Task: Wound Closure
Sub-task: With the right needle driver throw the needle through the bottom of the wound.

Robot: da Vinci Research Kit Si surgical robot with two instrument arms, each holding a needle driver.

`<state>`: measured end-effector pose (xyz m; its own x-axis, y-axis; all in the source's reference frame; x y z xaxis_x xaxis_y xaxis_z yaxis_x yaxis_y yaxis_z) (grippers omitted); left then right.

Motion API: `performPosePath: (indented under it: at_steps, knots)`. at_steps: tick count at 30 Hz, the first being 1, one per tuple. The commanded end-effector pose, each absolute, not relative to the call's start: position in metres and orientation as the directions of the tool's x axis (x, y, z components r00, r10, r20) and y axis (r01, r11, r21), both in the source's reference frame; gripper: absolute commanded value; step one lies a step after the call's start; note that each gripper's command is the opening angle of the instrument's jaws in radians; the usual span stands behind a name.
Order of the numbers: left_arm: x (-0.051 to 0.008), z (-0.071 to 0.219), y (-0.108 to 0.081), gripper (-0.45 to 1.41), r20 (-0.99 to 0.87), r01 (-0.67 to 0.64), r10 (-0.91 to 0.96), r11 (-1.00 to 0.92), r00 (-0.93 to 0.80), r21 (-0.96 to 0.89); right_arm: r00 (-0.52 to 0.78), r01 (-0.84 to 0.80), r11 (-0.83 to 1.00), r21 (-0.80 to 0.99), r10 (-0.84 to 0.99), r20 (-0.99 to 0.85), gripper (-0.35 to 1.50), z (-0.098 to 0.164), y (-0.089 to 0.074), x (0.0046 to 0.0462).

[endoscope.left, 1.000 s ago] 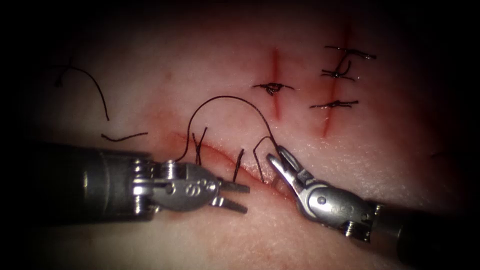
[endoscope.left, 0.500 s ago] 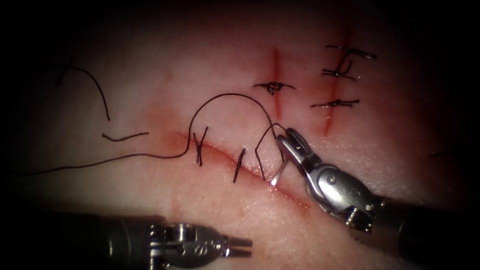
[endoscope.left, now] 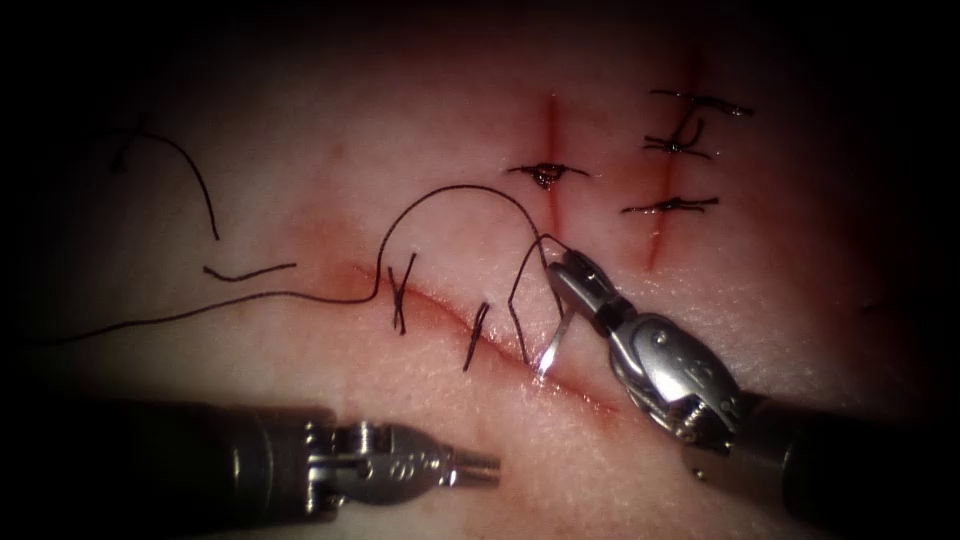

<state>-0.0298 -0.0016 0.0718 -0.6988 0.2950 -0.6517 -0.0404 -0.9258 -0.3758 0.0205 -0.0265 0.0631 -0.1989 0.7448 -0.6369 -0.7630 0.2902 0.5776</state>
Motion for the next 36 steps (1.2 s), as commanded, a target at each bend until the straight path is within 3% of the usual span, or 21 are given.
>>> performPosePath:
  at_steps: [1, 19, 36]
  knots:
    - [-0.0302, 0.0724, -0.002, -0.18, -0.652, -0.039, 0.294, -0.926, -0.699, -0.376, -0.207, -0.756, 0.283, 0.59, 0.751, -0.627, -0.35, 0.0635, -0.0263, 0.0219]
    - [-0.0291, 0.0736, -0.003, -0.15, -0.643, -0.05, 0.305, -0.922, -0.703, -0.383, -0.329, -0.608, 0.021, 0.794, 0.903, -0.276, -0.35, 0.0654, -0.0267, 0.023]
    - [-0.0288, 0.0733, -0.003, -0.15, -0.641, -0.052, 0.307, -0.921, -0.703, -0.385, -0.405, -0.435, -0.227, 0.871, 0.914, 0.036, -0.35, 0.0642, -0.03, 0.0245]
